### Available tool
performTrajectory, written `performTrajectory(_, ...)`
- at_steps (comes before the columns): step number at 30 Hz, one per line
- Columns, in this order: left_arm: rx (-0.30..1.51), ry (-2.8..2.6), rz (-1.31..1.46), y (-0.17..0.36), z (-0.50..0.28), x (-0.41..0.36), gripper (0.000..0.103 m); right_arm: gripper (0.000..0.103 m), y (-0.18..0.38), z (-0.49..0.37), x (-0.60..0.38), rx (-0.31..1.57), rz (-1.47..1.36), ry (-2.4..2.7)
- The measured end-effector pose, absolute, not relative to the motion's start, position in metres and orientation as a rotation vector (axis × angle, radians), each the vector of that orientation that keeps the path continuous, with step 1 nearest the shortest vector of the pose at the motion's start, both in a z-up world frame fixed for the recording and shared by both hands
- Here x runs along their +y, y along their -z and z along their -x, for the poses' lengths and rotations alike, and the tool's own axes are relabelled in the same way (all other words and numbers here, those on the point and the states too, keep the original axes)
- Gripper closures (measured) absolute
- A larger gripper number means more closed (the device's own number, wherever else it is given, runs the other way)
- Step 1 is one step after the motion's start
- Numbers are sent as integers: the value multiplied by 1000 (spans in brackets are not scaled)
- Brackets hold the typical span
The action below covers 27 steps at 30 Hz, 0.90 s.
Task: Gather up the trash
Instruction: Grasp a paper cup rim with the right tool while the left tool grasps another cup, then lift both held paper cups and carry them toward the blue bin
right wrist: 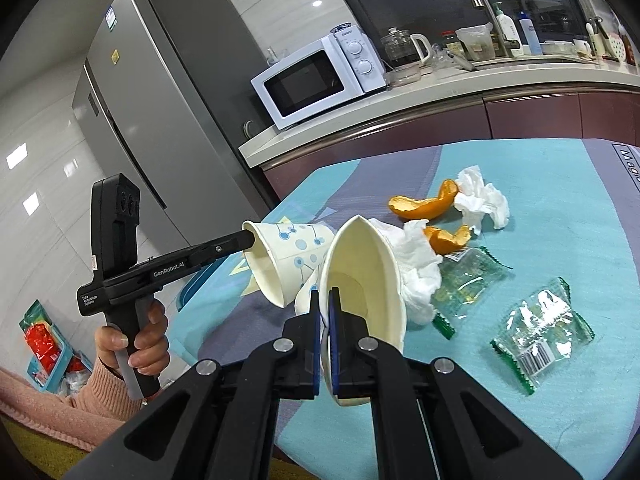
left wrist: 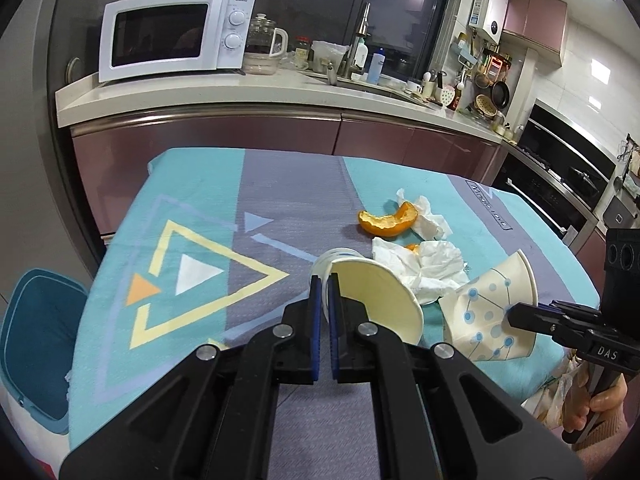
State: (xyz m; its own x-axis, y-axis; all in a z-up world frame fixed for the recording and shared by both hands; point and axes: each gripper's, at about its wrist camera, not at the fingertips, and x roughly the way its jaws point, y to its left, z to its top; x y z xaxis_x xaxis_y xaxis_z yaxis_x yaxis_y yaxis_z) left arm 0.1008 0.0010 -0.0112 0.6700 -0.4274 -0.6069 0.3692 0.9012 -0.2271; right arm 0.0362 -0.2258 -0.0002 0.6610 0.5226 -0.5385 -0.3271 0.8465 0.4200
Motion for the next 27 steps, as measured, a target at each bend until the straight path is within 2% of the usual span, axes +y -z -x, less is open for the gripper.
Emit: performTrajectory(27,655,374,98,-2,-68,42,99,100,-2,-56,-196,698,-294,-554)
